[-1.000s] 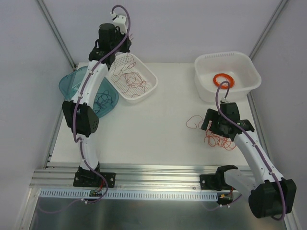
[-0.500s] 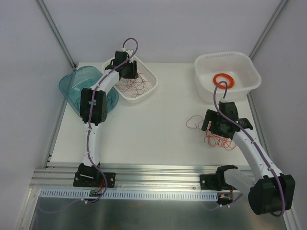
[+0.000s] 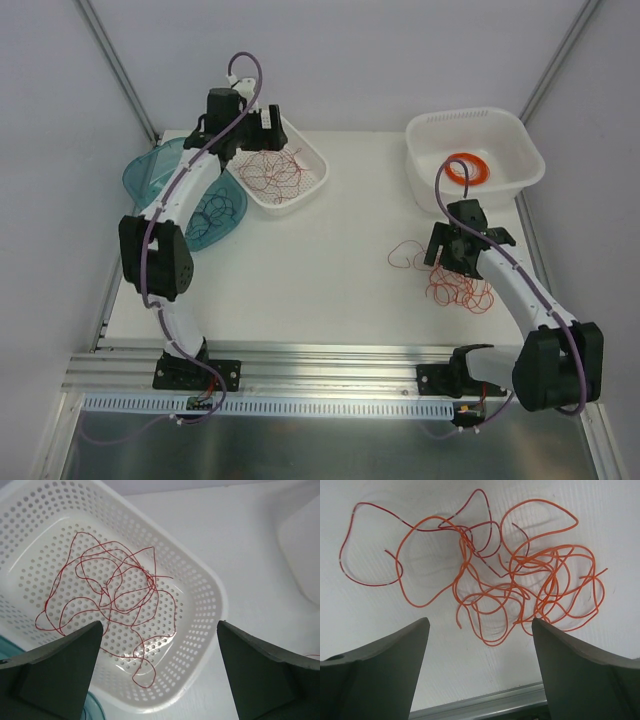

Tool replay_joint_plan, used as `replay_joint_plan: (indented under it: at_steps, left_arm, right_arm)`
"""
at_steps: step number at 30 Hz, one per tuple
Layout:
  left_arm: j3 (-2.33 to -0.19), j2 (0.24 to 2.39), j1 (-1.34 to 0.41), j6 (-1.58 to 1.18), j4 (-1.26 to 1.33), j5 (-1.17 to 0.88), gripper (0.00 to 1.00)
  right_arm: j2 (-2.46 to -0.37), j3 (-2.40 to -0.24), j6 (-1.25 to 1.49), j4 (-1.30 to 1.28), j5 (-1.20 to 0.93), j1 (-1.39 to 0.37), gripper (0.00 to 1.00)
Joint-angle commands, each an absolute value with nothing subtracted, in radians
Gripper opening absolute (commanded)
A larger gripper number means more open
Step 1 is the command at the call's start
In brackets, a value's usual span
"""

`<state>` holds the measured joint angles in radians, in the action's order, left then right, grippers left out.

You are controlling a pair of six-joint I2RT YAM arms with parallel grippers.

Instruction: Untangle the cables

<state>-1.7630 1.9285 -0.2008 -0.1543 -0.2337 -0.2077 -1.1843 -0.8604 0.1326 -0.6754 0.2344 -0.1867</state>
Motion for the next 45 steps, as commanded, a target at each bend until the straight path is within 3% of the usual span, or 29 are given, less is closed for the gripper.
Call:
replay_joint_plan:
  at_steps: [1,7,11,14,21,23,29,34,41,45]
  left_arm:
    - [-1.68,1.755,-0.192,-0.172,-0.206,-0.245,0.99]
    - [-1.447,1.513,-0.196,-0.184,-0.207,-0.301,0.99]
    - [-1.265,1.341,-0.224,-0.183,-0.206,-0.311,0.98]
    - [-1.174,1.241,-0.256,-0.181,-0.207,-0.316,0.98]
    - [-0.947,1.1,-0.339,-0.137,-0.203,-0.308,0.98]
    - [-0.907,1.089,-0.38,-0.12,-0.207,-0.302,0.98]
    - [-0.868,1.152,-0.48,-0.058,-0.206,-0.285,0.98]
    - [-0.905,1.296,-0.537,-0.032,-0.203,-0.246,0.98]
    - [-1.034,1.526,-0.58,0.052,-0.183,-0.183,0.97]
    - [-1.155,1.635,-0.581,-0.105,-0.179,-0.118,0.9]
  right_arm:
    - [-1.253,-0.894,0.186,-0.646,0.264,-0.189,0.88]
    - [-1.396,-0.885,0.219,-0.543,0.198,-0.187,0.82]
    - [-1.486,-0.89,0.21,-0.473,0.149,-0.216,0.7]
    - [-1.54,-0.899,0.207,-0.44,0.108,-0.257,0.56]
    - [-1.557,-0.916,0.115,-0.385,-0.027,-0.451,0.06]
    - [-1.545,-0.929,0.043,-0.403,-0.083,-0.529,0.01]
    - [-1.477,-0.899,-0.072,-0.471,-0.201,-0.607,0.01]
    - [-1.416,-0.858,-0.06,-0.546,-0.085,-0.604,0.03]
    - [-1.373,-0.801,-0.023,-0.515,-0.077,-0.604,0.07]
    - [-1.364,-0.79,-0.009,-0.511,-0.066,-0.604,0.07]
